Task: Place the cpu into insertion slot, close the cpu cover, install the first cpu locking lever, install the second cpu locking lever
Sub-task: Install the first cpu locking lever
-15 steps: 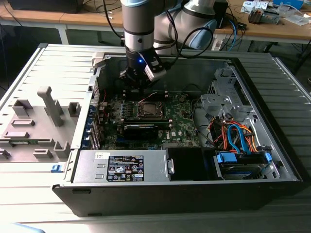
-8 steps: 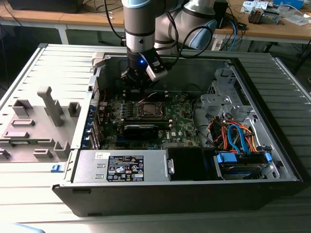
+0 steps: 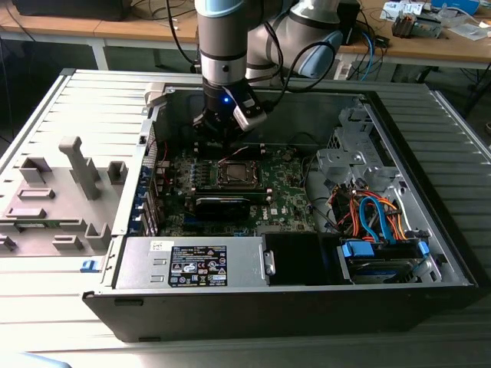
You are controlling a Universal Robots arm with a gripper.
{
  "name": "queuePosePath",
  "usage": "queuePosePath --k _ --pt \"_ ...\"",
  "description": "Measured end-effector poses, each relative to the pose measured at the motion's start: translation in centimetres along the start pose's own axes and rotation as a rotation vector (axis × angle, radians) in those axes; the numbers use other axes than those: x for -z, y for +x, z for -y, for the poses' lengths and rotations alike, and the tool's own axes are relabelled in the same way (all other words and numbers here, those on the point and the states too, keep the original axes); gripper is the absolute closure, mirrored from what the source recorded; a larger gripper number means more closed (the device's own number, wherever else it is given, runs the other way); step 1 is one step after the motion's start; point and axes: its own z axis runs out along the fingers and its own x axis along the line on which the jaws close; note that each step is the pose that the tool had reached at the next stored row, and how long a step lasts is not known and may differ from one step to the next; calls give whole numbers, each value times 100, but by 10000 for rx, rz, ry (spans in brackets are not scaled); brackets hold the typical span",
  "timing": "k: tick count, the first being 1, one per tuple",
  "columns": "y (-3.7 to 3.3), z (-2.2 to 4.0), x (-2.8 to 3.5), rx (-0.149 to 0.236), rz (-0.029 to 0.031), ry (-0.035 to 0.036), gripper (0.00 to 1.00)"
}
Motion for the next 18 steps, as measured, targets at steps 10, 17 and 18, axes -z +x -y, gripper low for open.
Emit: queuePosePath --k 10,17,18 --pt "-109 5 -65 102 0 30 89" --pt "-171 9 -100 151 0 55 89" --pt "-181 10 -106 158 -1 57 89"
